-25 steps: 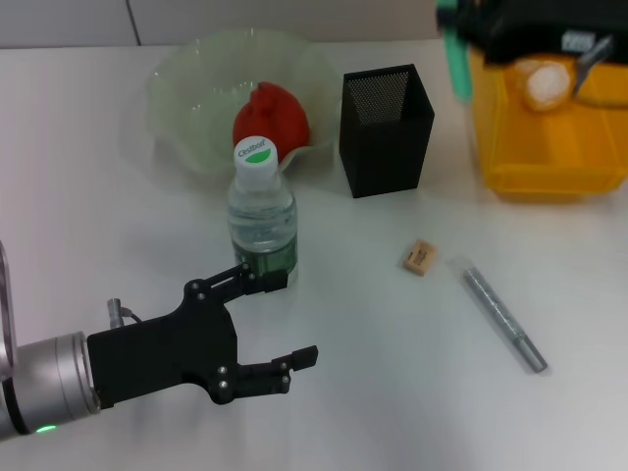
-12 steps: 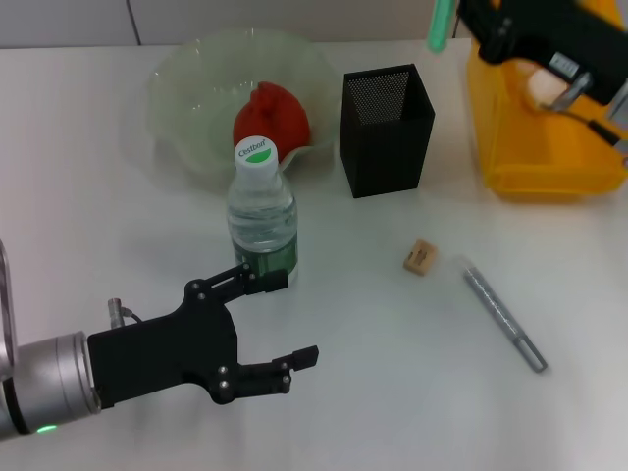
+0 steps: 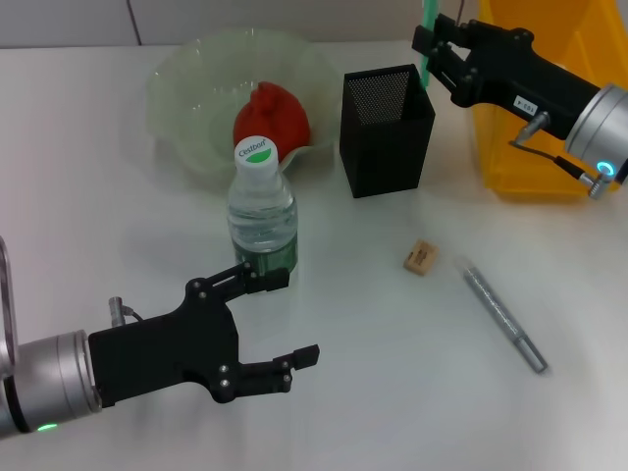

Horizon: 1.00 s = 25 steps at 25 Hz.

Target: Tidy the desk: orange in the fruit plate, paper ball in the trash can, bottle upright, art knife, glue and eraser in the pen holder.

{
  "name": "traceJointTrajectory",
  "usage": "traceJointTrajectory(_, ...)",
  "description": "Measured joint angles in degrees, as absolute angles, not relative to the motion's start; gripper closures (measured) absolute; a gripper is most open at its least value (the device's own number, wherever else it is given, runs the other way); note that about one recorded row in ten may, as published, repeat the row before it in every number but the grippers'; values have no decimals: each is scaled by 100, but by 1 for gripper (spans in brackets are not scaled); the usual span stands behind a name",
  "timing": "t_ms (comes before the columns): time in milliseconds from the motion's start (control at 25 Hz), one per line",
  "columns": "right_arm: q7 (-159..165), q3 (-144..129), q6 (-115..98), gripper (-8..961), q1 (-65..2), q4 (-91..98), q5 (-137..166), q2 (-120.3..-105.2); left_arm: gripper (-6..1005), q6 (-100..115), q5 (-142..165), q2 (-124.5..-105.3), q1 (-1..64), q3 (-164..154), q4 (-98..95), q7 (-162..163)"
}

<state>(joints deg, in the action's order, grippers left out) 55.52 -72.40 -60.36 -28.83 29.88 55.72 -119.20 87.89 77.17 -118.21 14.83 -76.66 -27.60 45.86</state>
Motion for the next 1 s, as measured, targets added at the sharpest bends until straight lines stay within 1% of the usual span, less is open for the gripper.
traceJointTrajectory(160, 5549, -7264, -6118, 732, -2750, 3119, 5573, -11918, 138, 8795, 7717, -11822, 1485, -7664, -2763, 4588)
traceJointTrajectory(320, 5815, -7282, -6214, 659, -2364, 3747, 5621, -11914, 139, 8803, 7717, -11821, 1487, -7664, -2780, 4597)
traceJointTrajectory(480, 6715, -7203, -6378, 472, -1958, 4627, 6243, -11912, 139, 8817, 7717, -11814, 1500, -7664, -2795, 4597)
traceJointTrajectory(520, 7146, -7064, -6556, 425, -1772, 5092, 6498, -11916, 139, 8817, 7717, -11814, 1500, -7664, -2795, 4597)
traceJointTrajectory(560, 7146, -7064, -6556, 383, -1772, 5092, 6498, -11916, 139, 8817, 7717, -11814, 1500, -7664, -2795, 4597)
traceJointTrajectory(640, 7546, -6815, -6817, 300, -1545, 5596, 6625, -11930, 139, 8831, 7716, -11813, 1514, -7664, -2800, 4597)
traceJointTrajectory(800, 8282, -6216, -7348, 301, -1269, 6495, 6700, -11944, 139, 8842, 7717, -11812, 1514, -7668, -2763, 4597)
traceJointTrajectory(1000, 9269, -5296, -7981, 300, -1165, 7157, 6890, -11931, 139, 8843, 7716, -11812, 1510, -7668, -2760, 4597)
